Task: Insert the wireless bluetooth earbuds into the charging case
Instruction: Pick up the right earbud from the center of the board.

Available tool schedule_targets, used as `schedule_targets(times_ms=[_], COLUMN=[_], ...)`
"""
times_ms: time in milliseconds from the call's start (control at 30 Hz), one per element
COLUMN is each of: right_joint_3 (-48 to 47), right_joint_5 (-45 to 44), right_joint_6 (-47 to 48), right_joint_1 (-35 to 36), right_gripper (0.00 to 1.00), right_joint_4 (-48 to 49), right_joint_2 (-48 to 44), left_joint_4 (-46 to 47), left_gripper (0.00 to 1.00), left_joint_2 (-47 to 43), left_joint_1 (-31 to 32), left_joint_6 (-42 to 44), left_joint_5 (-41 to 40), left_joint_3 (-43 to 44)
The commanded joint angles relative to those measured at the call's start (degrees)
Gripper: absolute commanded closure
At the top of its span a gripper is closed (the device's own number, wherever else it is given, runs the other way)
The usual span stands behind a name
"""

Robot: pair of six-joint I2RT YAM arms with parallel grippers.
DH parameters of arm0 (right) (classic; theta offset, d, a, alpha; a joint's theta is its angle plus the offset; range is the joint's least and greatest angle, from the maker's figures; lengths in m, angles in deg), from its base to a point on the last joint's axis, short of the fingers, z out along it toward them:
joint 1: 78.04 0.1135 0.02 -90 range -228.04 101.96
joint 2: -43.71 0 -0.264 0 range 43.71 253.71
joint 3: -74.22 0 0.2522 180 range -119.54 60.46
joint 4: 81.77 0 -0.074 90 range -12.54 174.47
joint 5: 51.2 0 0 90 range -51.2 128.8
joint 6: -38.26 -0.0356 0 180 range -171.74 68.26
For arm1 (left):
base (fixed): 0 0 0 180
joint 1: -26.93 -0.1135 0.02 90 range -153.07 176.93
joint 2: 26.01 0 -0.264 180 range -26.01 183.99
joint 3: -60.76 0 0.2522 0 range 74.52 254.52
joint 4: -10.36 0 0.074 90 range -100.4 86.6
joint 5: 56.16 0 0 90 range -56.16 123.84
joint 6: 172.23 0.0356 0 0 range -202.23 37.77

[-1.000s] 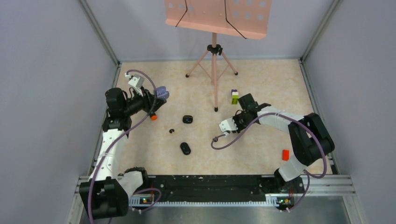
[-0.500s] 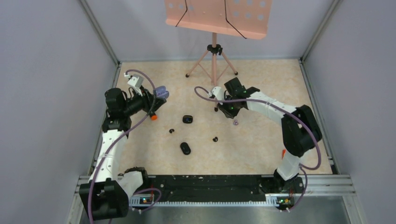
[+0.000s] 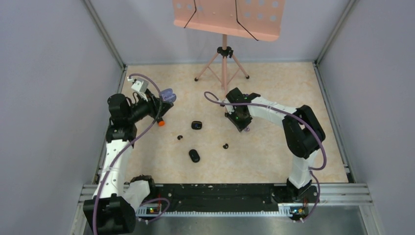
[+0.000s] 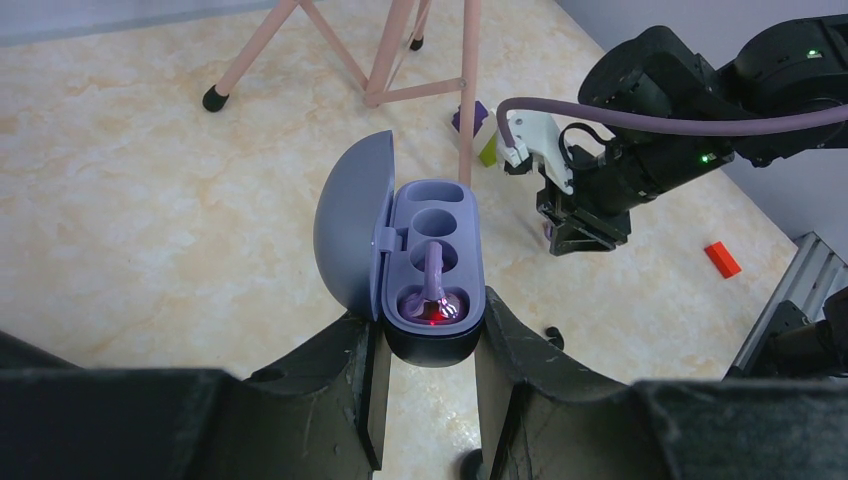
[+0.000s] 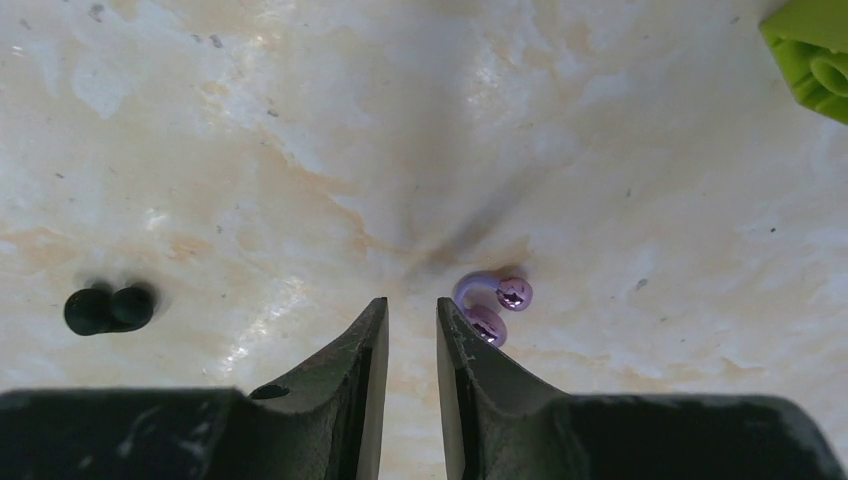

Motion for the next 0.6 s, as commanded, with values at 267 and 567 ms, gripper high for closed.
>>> schedule_targets(times_ms=[267, 567], right_joint_3=[-0.52, -0.63], right_joint_5=[-7.81, -6.56], right_joint_6=[-4.89, -5.9], right_joint_1=[0.79, 0.76], right_gripper=[0.75, 0.76], right_joint_4=[0.5, 0.18], right_joint_2=[0.55, 2.43], left_joint_4=[3.35, 2.79], left_gripper=[1.0, 1.0], left_joint_2=[-2.19, -2.82], left_joint_1=[-0.4, -0.49], left_joint_6=[-0.66, -0.31], left_joint_5=[-0.63, -0.99], left_joint_3=[-0.67, -0.87])
